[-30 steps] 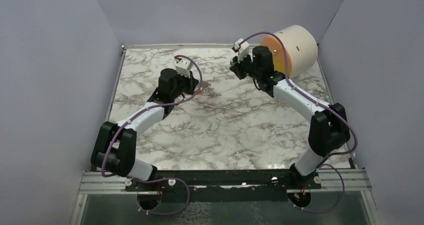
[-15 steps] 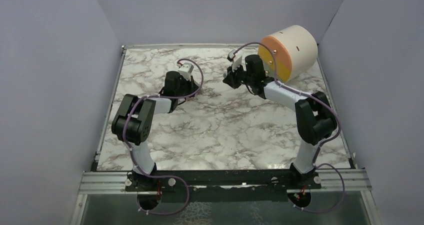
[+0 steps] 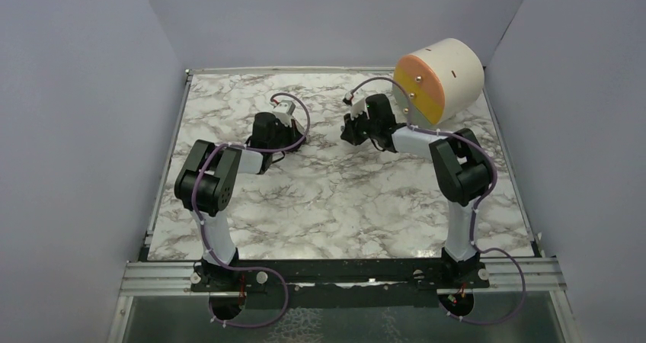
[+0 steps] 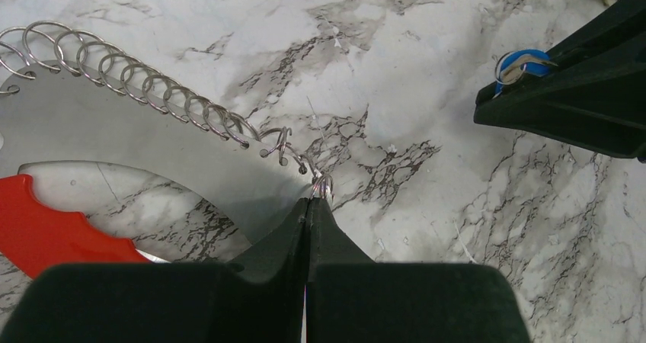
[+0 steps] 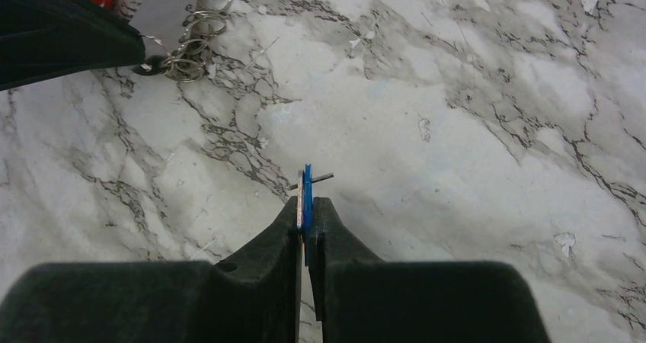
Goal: Remove the keys from the keyring
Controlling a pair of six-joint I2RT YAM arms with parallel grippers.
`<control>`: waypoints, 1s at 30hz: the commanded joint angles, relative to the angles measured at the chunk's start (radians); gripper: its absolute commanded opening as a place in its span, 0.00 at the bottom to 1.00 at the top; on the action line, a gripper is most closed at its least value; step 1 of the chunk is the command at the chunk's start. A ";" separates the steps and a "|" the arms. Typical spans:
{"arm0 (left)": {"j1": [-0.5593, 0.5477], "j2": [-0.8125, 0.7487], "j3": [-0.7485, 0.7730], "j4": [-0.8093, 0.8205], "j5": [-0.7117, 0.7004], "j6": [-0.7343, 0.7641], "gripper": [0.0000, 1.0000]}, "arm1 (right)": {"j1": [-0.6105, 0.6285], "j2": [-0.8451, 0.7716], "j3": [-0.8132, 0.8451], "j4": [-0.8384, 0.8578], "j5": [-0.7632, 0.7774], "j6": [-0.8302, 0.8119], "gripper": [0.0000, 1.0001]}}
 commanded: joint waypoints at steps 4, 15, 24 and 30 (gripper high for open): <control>0.008 0.019 -0.012 0.032 0.043 -0.031 0.05 | -0.018 0.076 0.047 0.035 0.041 0.020 0.07; 0.008 -0.020 -0.049 0.031 0.062 -0.050 0.59 | -0.020 0.027 0.022 0.044 0.087 0.024 0.41; 0.008 -0.221 -0.113 -0.033 -0.038 -0.028 0.99 | -0.020 -0.118 -0.065 0.084 0.120 0.020 0.43; 0.008 -0.384 -0.120 -0.170 -0.163 0.038 0.99 | -0.020 -0.294 -0.147 0.104 0.138 0.025 0.43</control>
